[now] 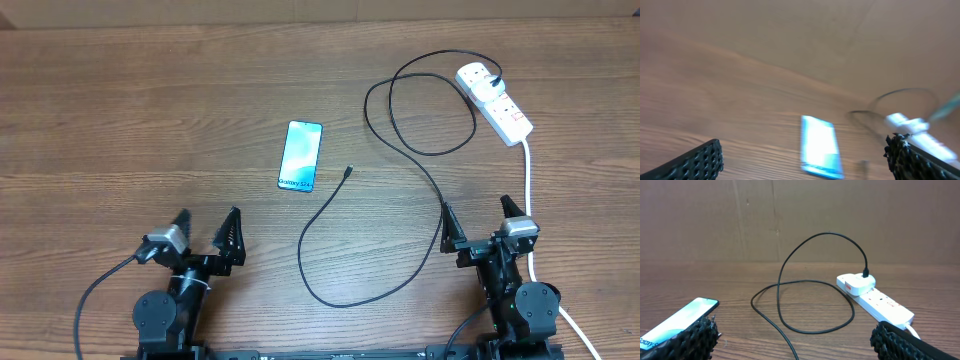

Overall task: Plug charger to phone and switch on socket
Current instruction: 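Raise the left gripper and move it over the phone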

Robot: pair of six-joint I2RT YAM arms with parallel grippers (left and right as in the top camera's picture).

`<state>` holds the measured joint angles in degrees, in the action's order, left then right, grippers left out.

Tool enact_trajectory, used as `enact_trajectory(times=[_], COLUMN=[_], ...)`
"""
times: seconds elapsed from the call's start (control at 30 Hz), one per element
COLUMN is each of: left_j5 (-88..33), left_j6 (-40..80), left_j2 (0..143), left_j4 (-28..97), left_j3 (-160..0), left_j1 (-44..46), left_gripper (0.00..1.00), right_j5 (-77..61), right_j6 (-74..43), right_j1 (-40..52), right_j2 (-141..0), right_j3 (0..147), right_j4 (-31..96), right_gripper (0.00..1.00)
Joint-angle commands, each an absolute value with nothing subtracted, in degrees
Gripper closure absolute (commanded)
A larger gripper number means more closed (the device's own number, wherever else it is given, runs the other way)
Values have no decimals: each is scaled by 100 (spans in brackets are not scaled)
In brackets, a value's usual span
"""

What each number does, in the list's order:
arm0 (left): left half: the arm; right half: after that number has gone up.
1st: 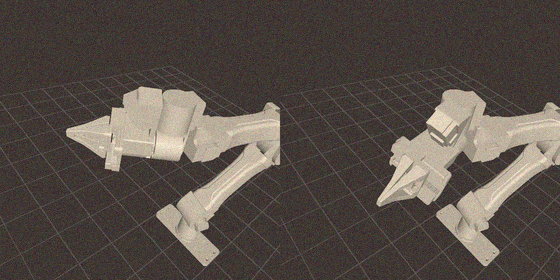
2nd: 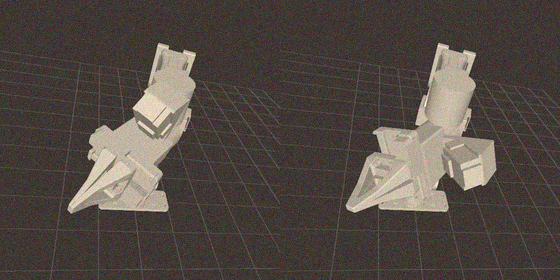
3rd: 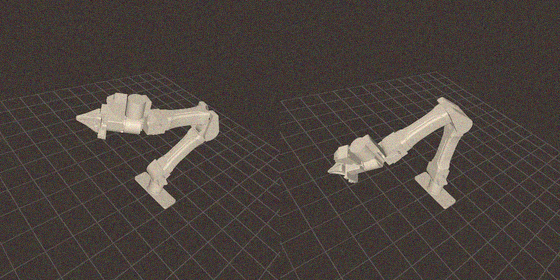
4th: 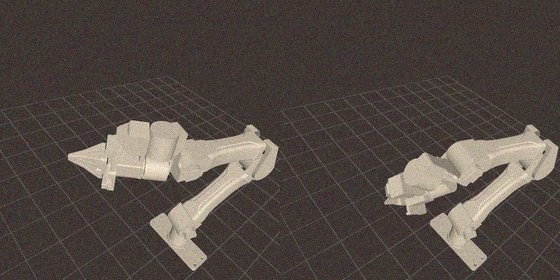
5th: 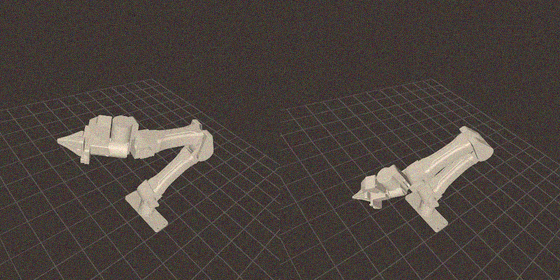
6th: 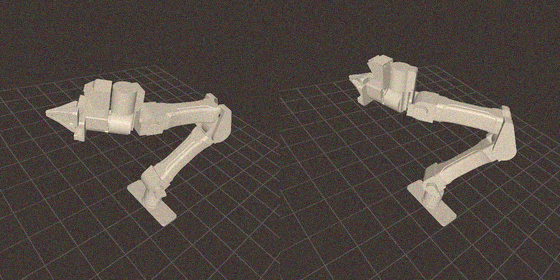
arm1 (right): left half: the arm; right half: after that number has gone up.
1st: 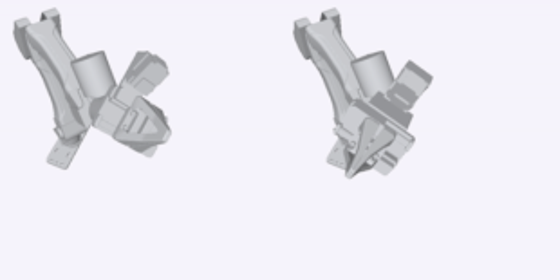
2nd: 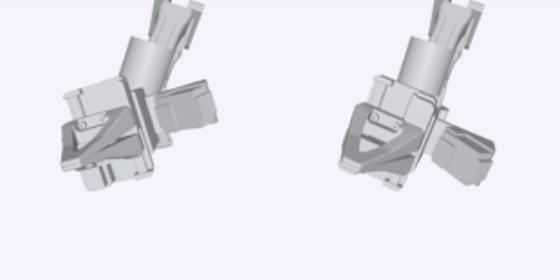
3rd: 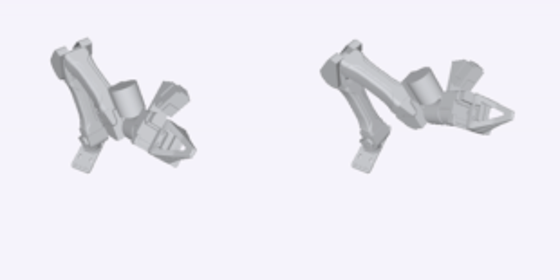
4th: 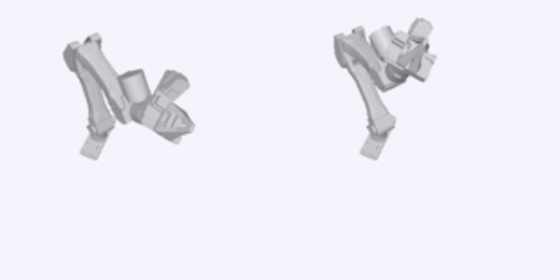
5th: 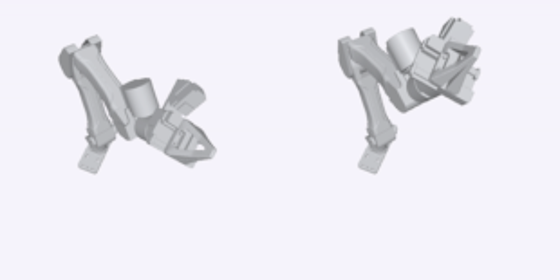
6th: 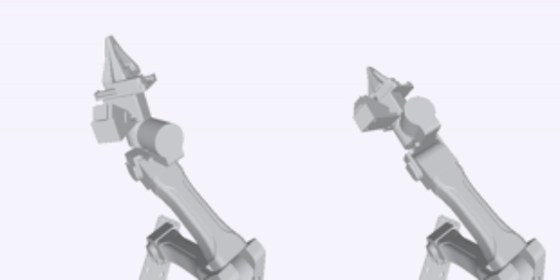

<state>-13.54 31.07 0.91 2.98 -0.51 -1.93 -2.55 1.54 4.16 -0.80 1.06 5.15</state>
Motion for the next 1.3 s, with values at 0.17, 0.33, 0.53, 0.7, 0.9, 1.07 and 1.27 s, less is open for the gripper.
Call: enact_trajectory(times=[0.17, 0.33, 0.53, 0.7, 0.9, 1.07, 1.27], left_j5=[-1933, -1922, -1435, -1122, -963, -965, -1090], left_j6=[7738, 7734, 7734, 7380, 5894, 5009, 4525], left_j2=[32, 32, 32, 32, 134, 679, 1925], left_j4=[-141, -1315, -2576, -2609, -1870, -639, 821], left_j3=[-32, -32, -89, -434, -1446, -2626, -4163], left_j1=[-224, -224, -224, -224, -224, -224, -222], left_gripper=[0, 0, 0, 0, 0, 0, 0], right_j5=[-198, -200, -200, -200, -200, -200, -200], right_j6=[196, 196, 196, 196, 196, 196, 196], right_j1=[449, 449, 449, 449, 449, 449, 449], right_j2=[-16, -16, -16, -16, -16, -16, -16], right_j3=[49, 49, 49, 49, 49, 49, 49], right_j4=[482, 482, 482, 482, 482, 482, 482], right_gripper=[0, 0, 0, 0, 0, 0, 0])
